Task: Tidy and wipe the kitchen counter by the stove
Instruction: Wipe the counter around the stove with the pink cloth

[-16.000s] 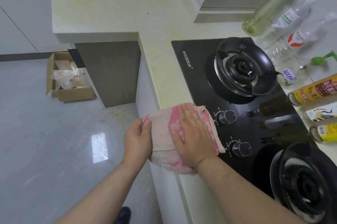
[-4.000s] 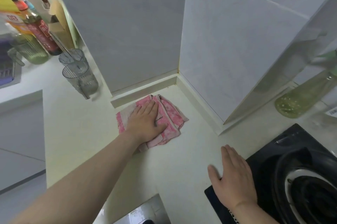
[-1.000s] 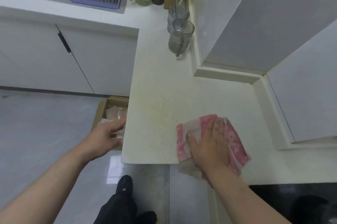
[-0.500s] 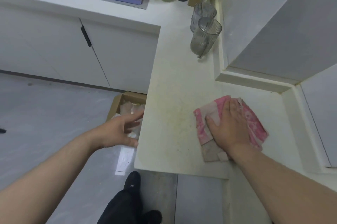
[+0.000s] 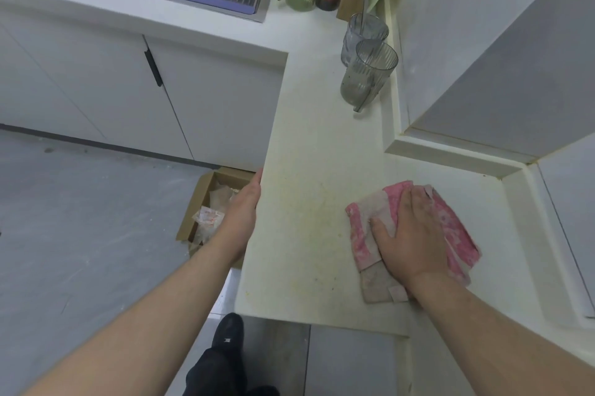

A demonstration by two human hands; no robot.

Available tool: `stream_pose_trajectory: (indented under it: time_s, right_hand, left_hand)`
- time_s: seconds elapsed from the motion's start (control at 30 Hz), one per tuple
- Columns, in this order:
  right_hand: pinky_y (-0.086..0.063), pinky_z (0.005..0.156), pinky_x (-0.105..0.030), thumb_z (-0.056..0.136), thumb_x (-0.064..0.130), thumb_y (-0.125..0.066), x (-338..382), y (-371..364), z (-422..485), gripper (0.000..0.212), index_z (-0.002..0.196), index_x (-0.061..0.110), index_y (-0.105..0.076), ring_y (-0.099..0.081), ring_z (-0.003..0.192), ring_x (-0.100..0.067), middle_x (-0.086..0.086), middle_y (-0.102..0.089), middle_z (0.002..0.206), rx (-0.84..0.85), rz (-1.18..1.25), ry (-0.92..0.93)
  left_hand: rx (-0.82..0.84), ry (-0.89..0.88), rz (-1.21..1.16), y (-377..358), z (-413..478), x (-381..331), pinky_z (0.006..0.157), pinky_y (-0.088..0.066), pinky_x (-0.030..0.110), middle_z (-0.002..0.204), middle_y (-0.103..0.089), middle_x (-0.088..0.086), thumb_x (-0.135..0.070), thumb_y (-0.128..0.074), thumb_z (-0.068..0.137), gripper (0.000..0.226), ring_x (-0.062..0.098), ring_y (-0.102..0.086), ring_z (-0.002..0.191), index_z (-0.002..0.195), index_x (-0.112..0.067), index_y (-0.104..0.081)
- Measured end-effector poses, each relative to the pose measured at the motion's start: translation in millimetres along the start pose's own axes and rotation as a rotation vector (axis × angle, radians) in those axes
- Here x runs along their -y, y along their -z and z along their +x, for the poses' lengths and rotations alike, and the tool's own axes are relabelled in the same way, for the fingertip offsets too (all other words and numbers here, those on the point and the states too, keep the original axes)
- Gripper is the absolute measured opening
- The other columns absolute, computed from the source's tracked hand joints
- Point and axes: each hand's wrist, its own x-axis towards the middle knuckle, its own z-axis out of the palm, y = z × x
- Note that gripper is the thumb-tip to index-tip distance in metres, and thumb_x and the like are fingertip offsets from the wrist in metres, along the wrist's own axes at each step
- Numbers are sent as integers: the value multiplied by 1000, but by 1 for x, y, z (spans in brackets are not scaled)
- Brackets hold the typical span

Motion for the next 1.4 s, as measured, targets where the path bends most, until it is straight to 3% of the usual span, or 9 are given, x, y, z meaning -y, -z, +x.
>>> stream_pose_trajectory:
  time_s: [0.13, 0.37, 0.57, 0.67, 0.73, 0.9, 1.0, 1.2, 1.4]
  right_hand:
    - [-2, 123, -34, 79, 73, -12, 0, 3, 7, 101, 156, 8, -3, -3, 152, -19, -10, -4, 165, 23, 7, 31]
    - [-1, 121, -30, 94, 56, -39, -2, 14, 61, 85, 157, 10, -4, -4, 152, -19, -8, -5, 165, 12, -19, 134]
    - [-1, 122, -31, 86, 62, -23, 1, 15, 56, 88, 157, 12, -5, -4, 152, -20, -9, -6, 165, 38, -55, 153]
    - [4, 119, -26, 79, 59, -22, 12, 14, 22, 91, 157, 16, -4, -2, 152, -16, -4, -5, 165, 69, 6, 168]
    - [3, 121, -26, 76, 58, -25, 18, 12, -6, 92, 157, 19, -6, -1, 151, -12, 3, -5, 164, 95, 71, 181]
    - [-6, 124, -32, 79, 68, -26, 27, 9, -39, 88, 155, 26, -16, -4, 150, -5, 9, -10, 163, 91, 244, 118]
    - [-7, 124, -34, 80, 71, -24, 28, 7, -36, 89, 155, 25, -17, -6, 151, -10, 5, -12, 164, 73, 178, 130]
    - [-3, 121, -28, 82, 68, -25, 28, 9, -5, 87, 156, 21, -20, -10, 151, -12, 2, -16, 163, 76, 100, 191]
    - [-1, 119, -24, 79, 67, -28, 30, 18, 49, 89, 155, 20, -25, -14, 150, -14, 2, -19, 163, 75, 68, 216]
  left_hand:
    - [50, -34, 18, 1, 0, -2, 107, -41, 49, 130, -62, -12, -46, -32, 103, 36, 14, -57, 123, 133, -47, -52]
    - [55, -71, -3, -2, 2, -2, 105, -44, 45, 127, -64, -14, -39, -29, 105, 36, 11, -59, 120, 129, -50, -54]
    - [-26, -152, 279, 7, 5, -2, 91, -45, 28, 110, -66, -29, -30, -27, 103, 43, -4, -58, 109, 117, -58, -56]
    - [37, -312, 498, 26, 7, 3, 102, -36, 20, 125, -52, -40, -32, -24, 106, 43, -17, -44, 122, 127, -65, -42]
    - [90, -358, 637, 43, 15, 9, 114, -30, 30, 142, -41, -34, -44, -23, 104, 38, -7, -32, 137, 135, -66, -32]
    - [313, -346, 881, 74, 23, 6, 119, -23, 42, 159, -10, -28, -65, -30, 93, 59, -2, -7, 147, 148, -58, -7]
    - [415, -254, 1216, 92, 30, -10, 114, -33, 38, 159, 6, -27, -72, -55, 80, 90, 8, -16, 148, 146, -59, 6]
    - [467, -394, 1270, 75, 38, -33, 90, -49, 31, 157, -21, -25, -69, -83, 49, 140, 10, -43, 133, 149, -49, 14]
    - [515, -416, 1274, 71, 45, -37, 78, -34, 10, 158, -17, -23, -66, -85, 49, 147, 11, -45, 128, 149, -42, 20]
